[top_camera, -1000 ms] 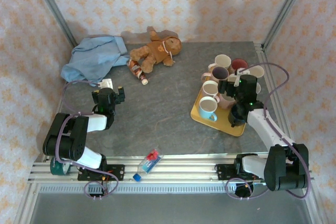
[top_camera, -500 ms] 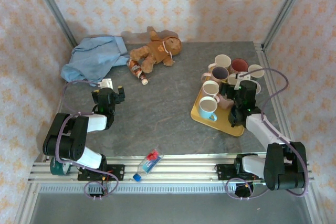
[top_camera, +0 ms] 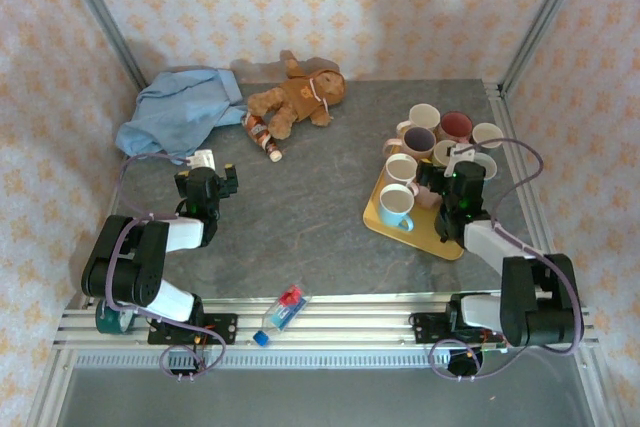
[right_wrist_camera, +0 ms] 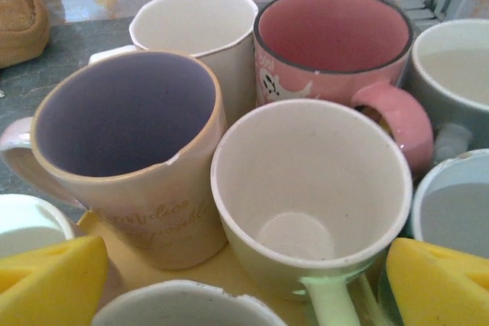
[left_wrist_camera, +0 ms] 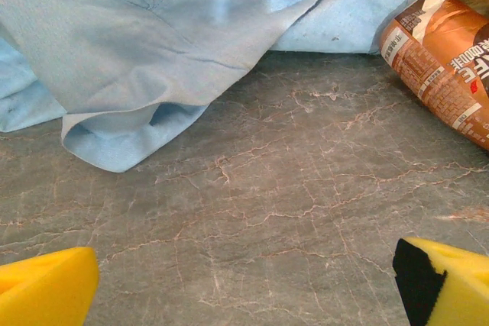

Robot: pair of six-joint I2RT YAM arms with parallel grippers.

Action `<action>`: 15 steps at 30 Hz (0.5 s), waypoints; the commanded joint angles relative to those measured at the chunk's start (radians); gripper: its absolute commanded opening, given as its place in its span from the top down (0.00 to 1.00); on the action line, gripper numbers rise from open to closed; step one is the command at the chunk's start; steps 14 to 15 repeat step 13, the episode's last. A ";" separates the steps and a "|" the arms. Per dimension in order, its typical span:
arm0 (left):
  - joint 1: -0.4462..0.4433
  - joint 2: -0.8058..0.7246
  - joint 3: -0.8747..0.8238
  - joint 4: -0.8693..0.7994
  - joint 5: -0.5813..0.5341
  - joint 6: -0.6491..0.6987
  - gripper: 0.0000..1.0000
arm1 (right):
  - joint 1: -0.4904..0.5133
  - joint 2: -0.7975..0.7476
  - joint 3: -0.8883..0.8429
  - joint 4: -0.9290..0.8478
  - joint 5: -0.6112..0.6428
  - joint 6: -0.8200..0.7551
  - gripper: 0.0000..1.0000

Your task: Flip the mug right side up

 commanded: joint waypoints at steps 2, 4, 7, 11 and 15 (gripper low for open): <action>0.007 0.000 0.000 0.033 -0.015 0.016 0.00 | -0.031 0.050 -0.029 0.117 -0.024 0.016 0.08; 0.007 0.000 -0.001 0.034 -0.015 0.014 0.00 | -0.031 0.063 -0.033 0.129 -0.021 0.015 0.08; 0.007 0.000 -0.001 0.033 -0.015 0.014 0.00 | -0.032 0.069 -0.036 0.125 -0.013 0.014 0.08; 0.008 0.001 0.000 0.032 -0.014 0.014 0.00 | -0.033 0.070 -0.037 0.119 -0.010 0.018 0.08; 0.007 0.000 0.001 0.033 -0.014 0.014 0.00 | -0.032 0.072 -0.038 0.124 -0.006 0.019 0.08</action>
